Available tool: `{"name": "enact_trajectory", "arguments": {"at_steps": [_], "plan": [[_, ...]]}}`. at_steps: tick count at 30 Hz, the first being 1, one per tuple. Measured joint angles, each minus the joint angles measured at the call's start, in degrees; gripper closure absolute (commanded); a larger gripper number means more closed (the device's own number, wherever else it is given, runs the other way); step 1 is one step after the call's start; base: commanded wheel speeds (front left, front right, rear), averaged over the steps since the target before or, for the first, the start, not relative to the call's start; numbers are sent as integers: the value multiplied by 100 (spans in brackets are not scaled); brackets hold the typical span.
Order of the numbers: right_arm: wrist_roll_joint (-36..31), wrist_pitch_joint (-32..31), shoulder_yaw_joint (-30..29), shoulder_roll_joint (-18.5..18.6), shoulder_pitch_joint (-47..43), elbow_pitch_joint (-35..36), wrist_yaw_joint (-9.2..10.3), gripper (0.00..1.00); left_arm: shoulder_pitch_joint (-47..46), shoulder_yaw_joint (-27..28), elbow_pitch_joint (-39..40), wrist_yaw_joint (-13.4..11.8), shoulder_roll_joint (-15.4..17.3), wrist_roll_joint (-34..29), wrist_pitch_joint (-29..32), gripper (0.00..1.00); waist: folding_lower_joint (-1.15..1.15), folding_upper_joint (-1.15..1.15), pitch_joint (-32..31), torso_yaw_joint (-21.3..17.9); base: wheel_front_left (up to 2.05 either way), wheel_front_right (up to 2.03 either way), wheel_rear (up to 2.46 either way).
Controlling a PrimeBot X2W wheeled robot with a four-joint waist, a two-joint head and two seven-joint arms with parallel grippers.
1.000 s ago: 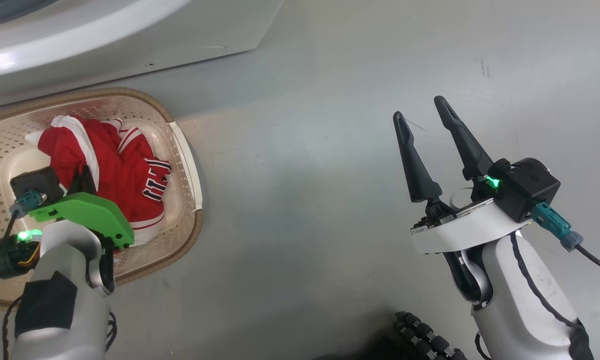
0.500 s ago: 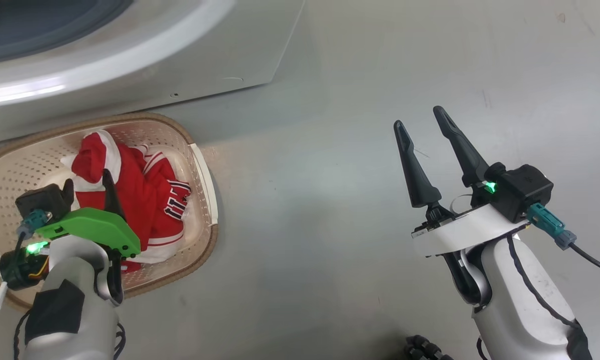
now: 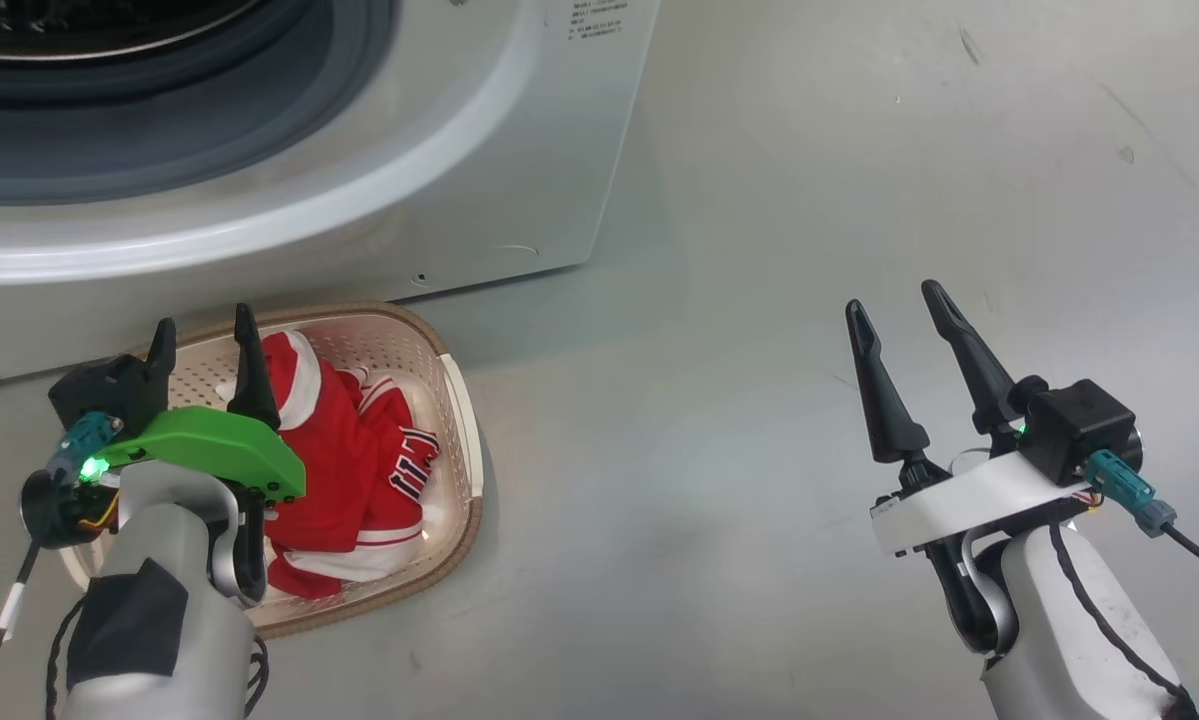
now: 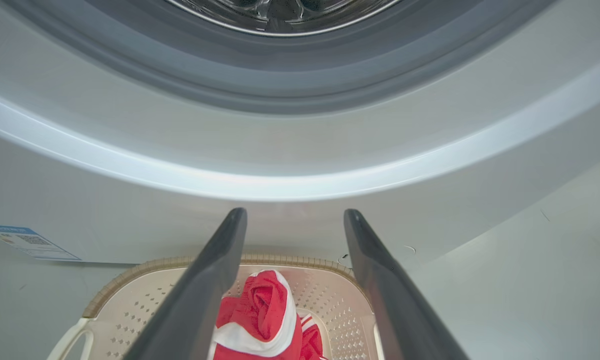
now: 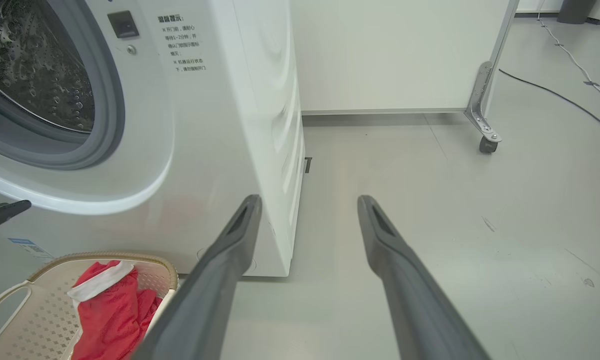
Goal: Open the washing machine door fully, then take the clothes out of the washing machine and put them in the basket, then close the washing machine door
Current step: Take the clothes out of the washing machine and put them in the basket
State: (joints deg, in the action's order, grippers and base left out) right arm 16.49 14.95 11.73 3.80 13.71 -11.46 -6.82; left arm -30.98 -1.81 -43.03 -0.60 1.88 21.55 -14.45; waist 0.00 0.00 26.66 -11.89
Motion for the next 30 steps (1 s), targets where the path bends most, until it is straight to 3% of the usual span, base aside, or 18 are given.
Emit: {"name": "enact_trajectory", "arguments": {"at_steps": [9,30], "plan": [[-64,0,-70,-1,-285,-87,44,0,450,-66,1204,16,-7,-301,0,0,0,0,-636,246,0,0,0],[-248,-1,-35,-16,-1107,-198,45,0,2238,-677,2529,-20,0,-506,0,0,0,0,-2055,753,0,0,0]]}}
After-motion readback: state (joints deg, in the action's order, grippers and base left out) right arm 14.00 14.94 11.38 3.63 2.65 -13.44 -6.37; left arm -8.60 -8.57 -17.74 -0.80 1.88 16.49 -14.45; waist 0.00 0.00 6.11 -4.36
